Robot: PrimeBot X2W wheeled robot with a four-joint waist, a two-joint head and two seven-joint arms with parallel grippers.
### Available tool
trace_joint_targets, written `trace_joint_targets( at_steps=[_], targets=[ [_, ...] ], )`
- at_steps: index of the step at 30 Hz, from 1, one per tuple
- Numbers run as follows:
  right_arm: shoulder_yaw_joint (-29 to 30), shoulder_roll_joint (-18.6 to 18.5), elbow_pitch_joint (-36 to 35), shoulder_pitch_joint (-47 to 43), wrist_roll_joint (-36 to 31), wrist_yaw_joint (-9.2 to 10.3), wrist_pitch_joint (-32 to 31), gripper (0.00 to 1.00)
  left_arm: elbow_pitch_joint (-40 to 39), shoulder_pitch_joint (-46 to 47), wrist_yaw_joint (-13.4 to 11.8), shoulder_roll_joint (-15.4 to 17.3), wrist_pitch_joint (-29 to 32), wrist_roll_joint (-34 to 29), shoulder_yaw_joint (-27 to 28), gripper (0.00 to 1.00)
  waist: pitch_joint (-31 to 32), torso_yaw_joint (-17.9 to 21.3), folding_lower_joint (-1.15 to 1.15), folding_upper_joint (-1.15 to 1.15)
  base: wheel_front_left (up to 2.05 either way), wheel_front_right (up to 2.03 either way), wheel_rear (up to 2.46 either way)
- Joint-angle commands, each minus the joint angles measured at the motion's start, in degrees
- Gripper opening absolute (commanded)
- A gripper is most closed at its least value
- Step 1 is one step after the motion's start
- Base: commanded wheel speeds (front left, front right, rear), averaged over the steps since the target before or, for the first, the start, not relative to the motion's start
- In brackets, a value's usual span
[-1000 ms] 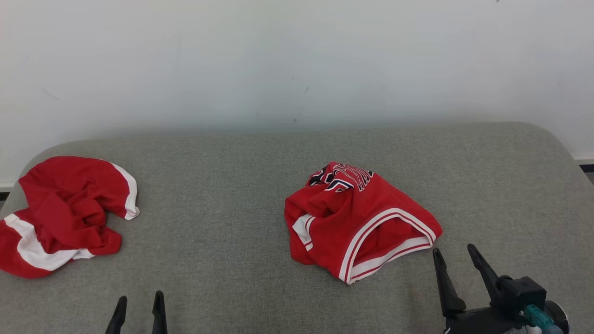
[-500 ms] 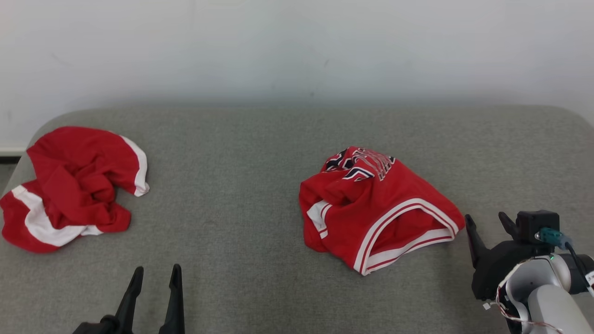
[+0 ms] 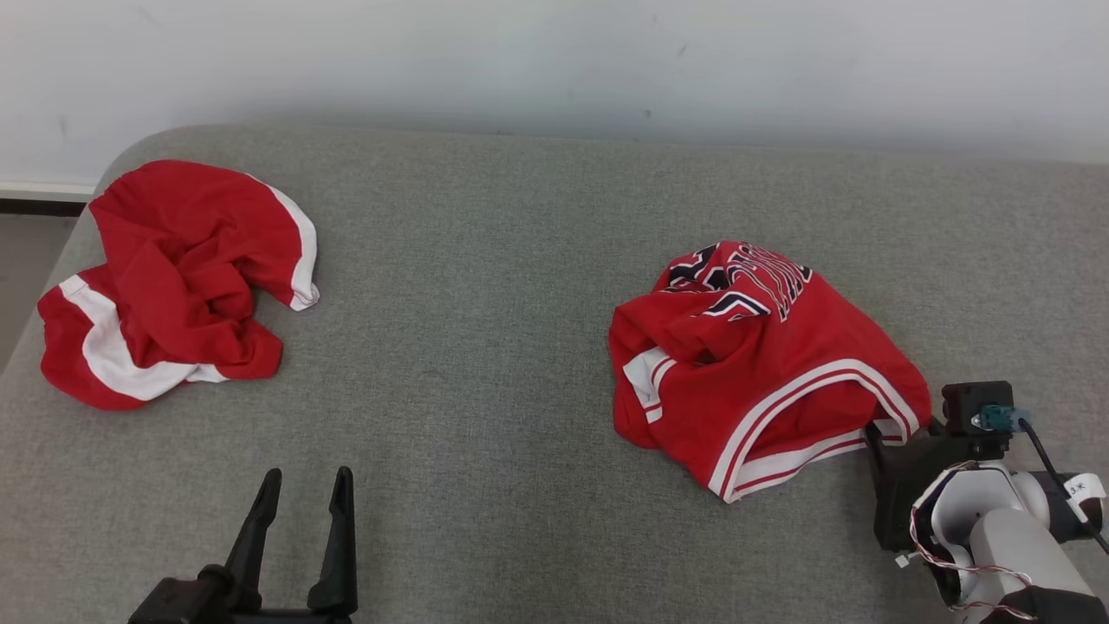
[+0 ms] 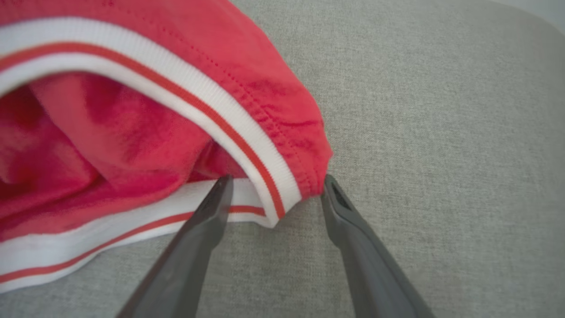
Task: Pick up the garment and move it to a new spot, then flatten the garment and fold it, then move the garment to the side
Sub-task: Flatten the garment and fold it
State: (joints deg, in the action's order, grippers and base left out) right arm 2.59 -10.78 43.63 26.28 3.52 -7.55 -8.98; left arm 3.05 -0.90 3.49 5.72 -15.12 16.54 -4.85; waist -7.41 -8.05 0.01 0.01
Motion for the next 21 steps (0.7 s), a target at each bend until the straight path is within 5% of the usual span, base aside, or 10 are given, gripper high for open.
trace_joint_targets(
  at_steps=[1,4,6,7,9,14,21],
  targets=[
    [-0.22,0.14,1.2,1.02,0.54,0.13,0.32,1.0,0.11,0.6,0.01,-0.16,-0.05,-0.6,0.14,1.0,-0.06,-0.11,-0.01,-0.01,0.0,0.0,0.0],
    [-0.28,0.4,2.7,1.68,1.08,0.12,0.23,1.0,0.14,0.6,0.17,-0.15,-0.05,-0.71,0.16,1.0,-0.01,-0.13,-0.01,-0.01,0.0,0.0,0.0],
    [-0.27,0.42,3.89,2.36,1.28,0.12,0.5,0.68,0.2,0.63,0.34,-0.12,-0.05,-0.88,0.13,1.0,0.02,-0.2,-0.01,-0.01,0.0,0.0,0.0],
    [-0.3,0.35,4.4,2.74,1.32,0.12,0.78,0.26,0.26,0.68,0.44,-0.12,-0.05,-0.98,0.1,1.0,0.05,-0.25,-0.01,-0.01,0.0,0.0,0.0],
    [-0.18,0.08,4.89,3.26,1.16,0.12,2.01,0.0,0.34,0.73,0.43,-0.15,-0.05,-1.06,0.03,1.0,0.22,-0.33,-0.01,-0.01,0.0,0.0,0.0],
    [0.28,0.02,5.22,3.56,1.08,0.12,5.49,0.0,0.78,-0.1,0.68,-0.1,-0.05,-1.06,0.07,1.0,1.71,-0.26,-0.01,-0.01,0.0,0.0,0.0],
    [-4.75,1.38,-3.1,6.91,2.9,0.12,11.14,0.0,0.62,-2.07,0.12,0.31,-0.05,-0.57,1.28,1.0,4.4,1.05,-0.01,-0.01,0.0,0.0,0.0]
  ],
)
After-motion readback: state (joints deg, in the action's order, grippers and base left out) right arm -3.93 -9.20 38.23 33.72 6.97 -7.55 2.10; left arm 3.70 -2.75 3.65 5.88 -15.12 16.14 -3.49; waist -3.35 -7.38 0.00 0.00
